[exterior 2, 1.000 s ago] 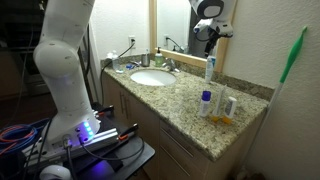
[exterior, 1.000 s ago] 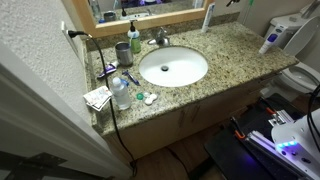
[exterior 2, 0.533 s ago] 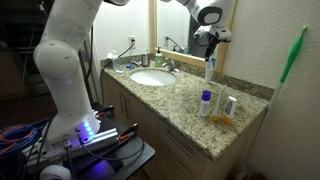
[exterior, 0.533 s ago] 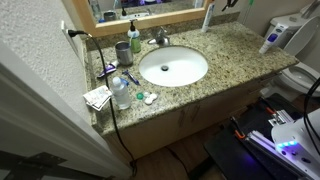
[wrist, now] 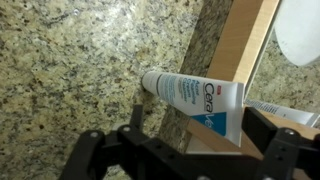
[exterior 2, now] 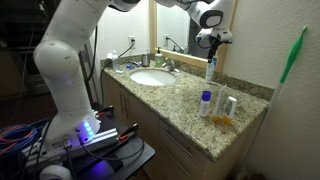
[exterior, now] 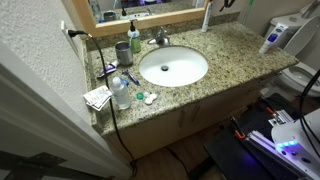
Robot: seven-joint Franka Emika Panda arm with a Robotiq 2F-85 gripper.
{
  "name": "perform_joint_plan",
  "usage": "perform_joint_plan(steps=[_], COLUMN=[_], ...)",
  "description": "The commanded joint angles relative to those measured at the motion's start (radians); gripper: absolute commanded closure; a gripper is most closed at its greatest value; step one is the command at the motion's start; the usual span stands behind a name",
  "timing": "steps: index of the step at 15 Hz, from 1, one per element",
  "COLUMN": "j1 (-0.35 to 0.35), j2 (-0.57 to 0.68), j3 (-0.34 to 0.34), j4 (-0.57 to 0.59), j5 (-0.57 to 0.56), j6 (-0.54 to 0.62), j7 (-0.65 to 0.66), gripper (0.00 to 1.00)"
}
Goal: Move the tube near the mirror towards you
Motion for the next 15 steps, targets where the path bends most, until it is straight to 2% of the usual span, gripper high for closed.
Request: perform_joint_plan(steps=[1,6,10,15], j1=[-0.027,-0.019,-0.01,-0.007], j2=[0.024,-0.016,0.015,0.046], j3=[0.039,0.035,0.032,0.047], j4=[0.035,0.007,0.037,0.064], j5=[-0.01,-0.044,-0.094,-0.098], j6=[0.015,0.0,-0.008,-0.002], j7=[-0.004,-0.01,0.0,0.012], gripper=[0.0,0.0,0.0,0.0])
